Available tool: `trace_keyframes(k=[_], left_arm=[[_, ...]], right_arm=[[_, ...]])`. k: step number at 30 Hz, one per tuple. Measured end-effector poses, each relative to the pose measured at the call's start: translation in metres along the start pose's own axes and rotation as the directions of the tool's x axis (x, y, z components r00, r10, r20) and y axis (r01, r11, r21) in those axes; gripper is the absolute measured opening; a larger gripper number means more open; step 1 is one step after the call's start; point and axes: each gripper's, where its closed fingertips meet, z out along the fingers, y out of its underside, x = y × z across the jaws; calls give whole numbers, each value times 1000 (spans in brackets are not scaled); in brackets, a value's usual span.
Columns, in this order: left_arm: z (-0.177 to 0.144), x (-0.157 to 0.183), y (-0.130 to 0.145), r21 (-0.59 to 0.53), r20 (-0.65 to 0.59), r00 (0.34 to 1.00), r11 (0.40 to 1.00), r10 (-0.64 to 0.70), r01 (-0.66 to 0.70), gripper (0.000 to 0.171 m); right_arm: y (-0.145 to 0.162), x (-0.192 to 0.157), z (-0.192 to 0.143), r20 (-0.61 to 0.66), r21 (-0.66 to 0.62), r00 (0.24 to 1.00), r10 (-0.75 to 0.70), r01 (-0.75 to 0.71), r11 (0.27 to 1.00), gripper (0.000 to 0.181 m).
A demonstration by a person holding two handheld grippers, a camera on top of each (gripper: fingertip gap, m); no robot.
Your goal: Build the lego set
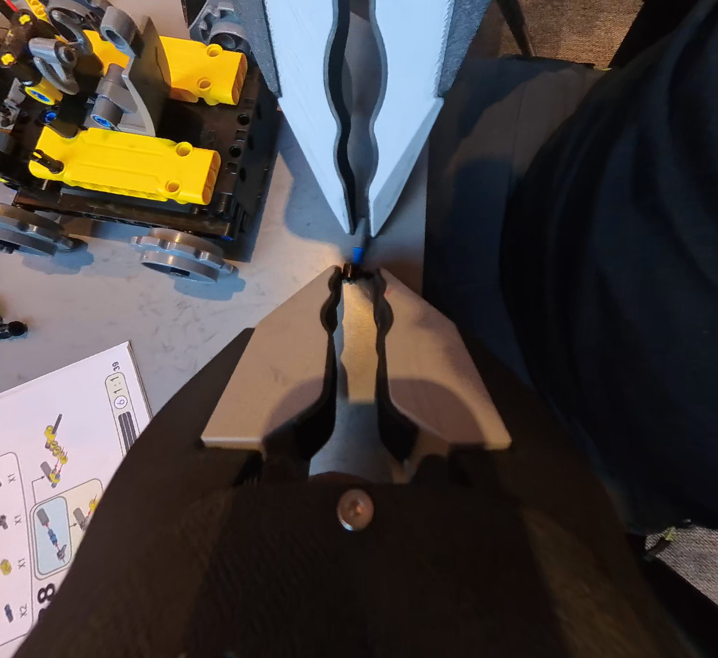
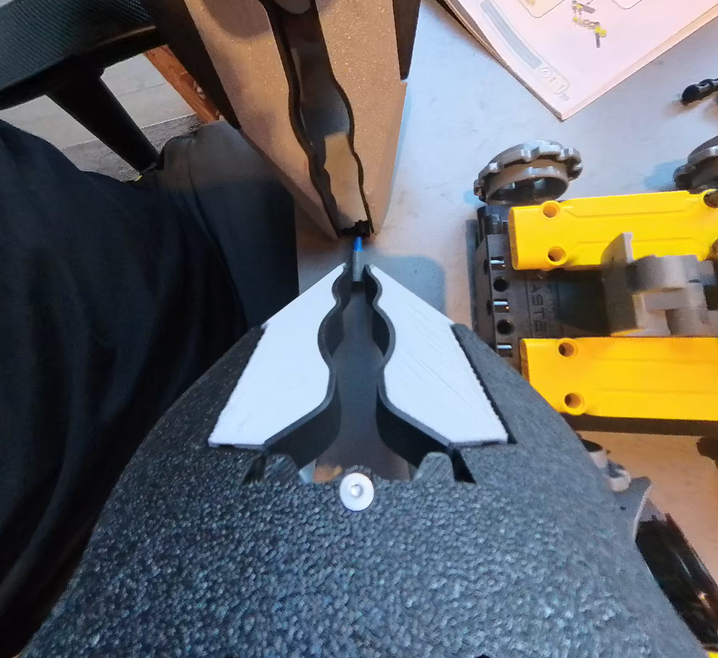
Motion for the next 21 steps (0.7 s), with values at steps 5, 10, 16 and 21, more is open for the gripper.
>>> trace_keyframes(k=[5, 10, 16, 21], left_arm=[[0, -1, 0, 20, 4, 1000, 1000, -3, 3, 14], [-1, -1, 1, 63, 12, 1000, 998, -5, 4, 14], [-1, -1, 1, 62, 17, 1000, 998, 0, -1, 14], [0, 1, 0, 64, 7, 1000, 998, 10, -11, 14]], right_arm=[[-1, 1, 1, 4, -18, 1000, 18, -18, 1000, 6], [-1, 2, 1, 3, -27, 999, 36, -36, 999, 5], [-3, 2, 2, -6, -28, 1000, 25, -25, 999, 5], [-1, 2, 2, 3, -52, 1000, -4, 4, 999, 5]])
